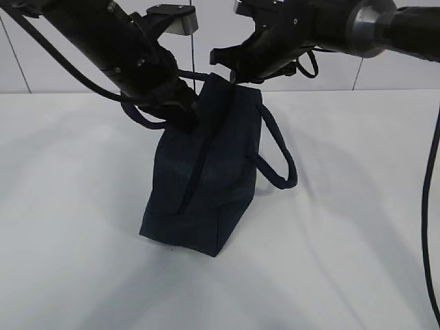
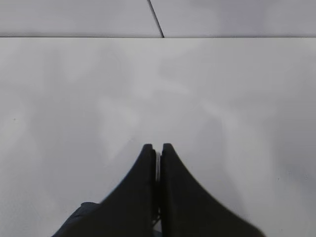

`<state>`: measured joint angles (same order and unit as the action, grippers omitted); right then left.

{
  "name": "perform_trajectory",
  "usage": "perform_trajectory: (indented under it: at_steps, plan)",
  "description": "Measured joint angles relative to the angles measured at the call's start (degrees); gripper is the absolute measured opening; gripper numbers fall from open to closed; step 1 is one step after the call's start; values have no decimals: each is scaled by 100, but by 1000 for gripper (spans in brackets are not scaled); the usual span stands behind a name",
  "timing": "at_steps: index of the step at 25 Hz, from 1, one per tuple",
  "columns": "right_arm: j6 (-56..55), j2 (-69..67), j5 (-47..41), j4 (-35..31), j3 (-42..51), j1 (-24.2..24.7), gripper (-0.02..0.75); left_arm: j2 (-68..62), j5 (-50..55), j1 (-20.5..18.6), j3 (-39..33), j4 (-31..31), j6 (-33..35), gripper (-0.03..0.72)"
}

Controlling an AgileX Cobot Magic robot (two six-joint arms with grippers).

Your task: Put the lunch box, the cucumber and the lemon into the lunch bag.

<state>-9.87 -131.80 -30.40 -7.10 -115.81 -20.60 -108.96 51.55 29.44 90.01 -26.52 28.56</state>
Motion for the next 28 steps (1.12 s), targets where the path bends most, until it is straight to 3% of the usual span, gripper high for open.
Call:
perform_trajectory:
  at_steps: [17,20,25,28]
  plan:
    - [0,-264,-88,-183,-25,52,6,3,113,0,0,121,-104,6]
    - [14,-264,-90,-208,-57,52,6,25,100,0,33,147,-249,87]
    - [49,-264,-124,-296,-57,78,6,48,-99,0,368,210,-373,361]
    - [72,-264,-135,-338,-57,78,6,37,-174,0,527,211,-384,398]
